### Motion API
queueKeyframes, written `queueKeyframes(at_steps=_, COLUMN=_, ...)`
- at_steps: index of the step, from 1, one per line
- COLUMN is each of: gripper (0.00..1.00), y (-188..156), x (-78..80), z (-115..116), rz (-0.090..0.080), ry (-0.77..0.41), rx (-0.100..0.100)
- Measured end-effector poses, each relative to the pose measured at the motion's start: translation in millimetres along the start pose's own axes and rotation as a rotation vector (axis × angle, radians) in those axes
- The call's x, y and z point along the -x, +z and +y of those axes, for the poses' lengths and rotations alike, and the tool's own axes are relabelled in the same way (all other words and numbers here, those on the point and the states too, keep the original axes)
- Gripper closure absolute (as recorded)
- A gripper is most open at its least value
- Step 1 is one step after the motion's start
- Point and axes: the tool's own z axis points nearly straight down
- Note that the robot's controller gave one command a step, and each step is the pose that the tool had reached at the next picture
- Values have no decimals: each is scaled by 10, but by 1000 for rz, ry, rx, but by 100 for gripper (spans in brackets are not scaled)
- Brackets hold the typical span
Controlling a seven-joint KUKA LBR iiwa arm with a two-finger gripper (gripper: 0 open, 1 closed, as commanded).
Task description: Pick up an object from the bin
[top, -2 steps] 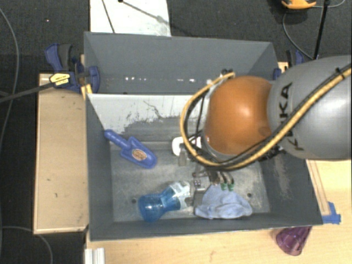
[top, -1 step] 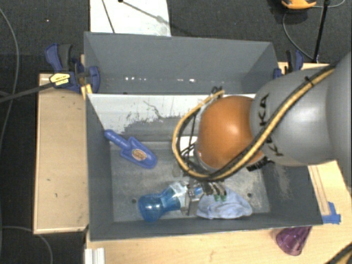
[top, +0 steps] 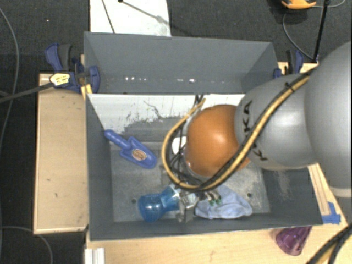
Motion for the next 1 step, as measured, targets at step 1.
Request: queueKeyframes(at_steps=1, gripper=0, y=202, x=84, z=165, rz=-4, ry=-40, rx=0)
